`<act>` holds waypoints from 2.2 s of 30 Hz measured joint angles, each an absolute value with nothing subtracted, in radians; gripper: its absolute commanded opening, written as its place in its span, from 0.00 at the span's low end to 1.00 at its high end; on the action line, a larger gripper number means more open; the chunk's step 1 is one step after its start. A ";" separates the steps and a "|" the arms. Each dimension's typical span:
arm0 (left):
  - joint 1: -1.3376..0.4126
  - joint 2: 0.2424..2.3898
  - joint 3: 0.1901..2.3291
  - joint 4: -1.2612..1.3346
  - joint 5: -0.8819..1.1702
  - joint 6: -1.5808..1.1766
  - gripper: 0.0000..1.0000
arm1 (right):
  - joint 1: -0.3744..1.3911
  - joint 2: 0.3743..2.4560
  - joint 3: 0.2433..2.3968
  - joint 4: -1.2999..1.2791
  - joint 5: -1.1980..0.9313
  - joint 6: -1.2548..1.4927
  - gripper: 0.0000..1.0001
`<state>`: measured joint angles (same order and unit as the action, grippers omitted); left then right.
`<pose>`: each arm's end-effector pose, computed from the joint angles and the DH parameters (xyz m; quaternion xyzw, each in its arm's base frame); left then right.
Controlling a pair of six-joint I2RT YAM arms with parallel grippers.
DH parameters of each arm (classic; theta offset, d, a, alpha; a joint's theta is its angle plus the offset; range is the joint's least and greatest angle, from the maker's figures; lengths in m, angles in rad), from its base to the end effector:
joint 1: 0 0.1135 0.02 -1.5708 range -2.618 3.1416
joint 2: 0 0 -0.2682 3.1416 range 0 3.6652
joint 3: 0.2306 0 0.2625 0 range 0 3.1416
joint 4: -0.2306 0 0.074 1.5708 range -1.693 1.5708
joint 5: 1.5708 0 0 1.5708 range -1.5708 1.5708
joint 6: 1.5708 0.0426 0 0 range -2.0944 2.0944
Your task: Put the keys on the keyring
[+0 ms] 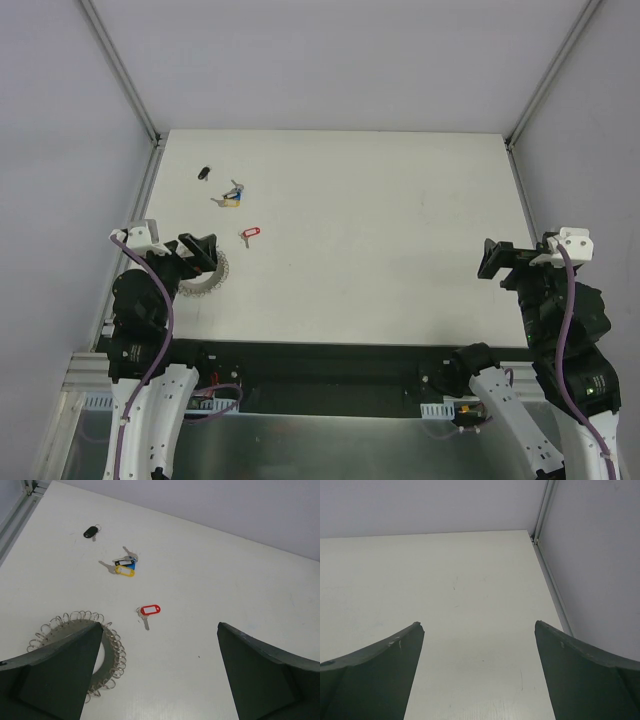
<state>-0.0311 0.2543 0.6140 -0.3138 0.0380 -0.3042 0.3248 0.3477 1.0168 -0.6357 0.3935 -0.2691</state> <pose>0.0949 -0.0046 0.3324 -0.0804 0.6860 -0.1336 0.7107 0.0473 -0.0013 0.4142 -0.0651 0.6931 -0.1162 0.7085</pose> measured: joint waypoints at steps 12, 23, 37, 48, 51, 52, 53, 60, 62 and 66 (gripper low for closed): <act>-0.031 0.278 0.611 -0.314 -0.017 -0.344 0.99 | 0.325 0.348 1.017 -0.633 0.383 -0.278 0.96; -0.031 0.394 0.584 -0.331 -0.057 -0.483 0.99 | 0.325 0.360 0.986 -0.633 0.181 -0.296 0.96; -0.031 0.830 0.587 -0.439 -0.088 -0.718 0.98 | 0.325 0.433 0.957 -0.665 0.178 -0.255 0.96; -0.031 1.007 0.606 -0.470 -0.178 -0.831 0.67 | 0.330 0.443 0.936 -0.667 0.207 -0.248 0.96; -0.031 1.021 0.606 -0.471 -0.210 -0.848 0.68 | 0.336 0.443 0.924 -0.664 0.217 -0.249 0.96; -0.031 1.027 0.606 -0.471 -0.220 -0.853 0.68 | 0.338 0.443 0.918 -0.664 0.220 -0.249 0.96; -0.031 1.033 0.606 -0.471 -0.227 -0.855 0.68 | 0.339 0.444 0.914 -0.663 0.222 -0.249 0.96; -0.031 1.125 0.613 -0.485 -0.253 -0.871 0.48 | 0.351 0.450 0.902 -0.662 0.229 -0.253 0.96; -0.031 1.159 0.622 -0.492 -0.254 -0.875 0.41 | 0.353 0.450 0.902 -0.663 0.230 -0.254 0.96; -0.031 1.218 0.647 -0.497 -0.253 -0.875 0.35 | 0.355 0.450 0.902 -0.663 0.231 -0.255 0.96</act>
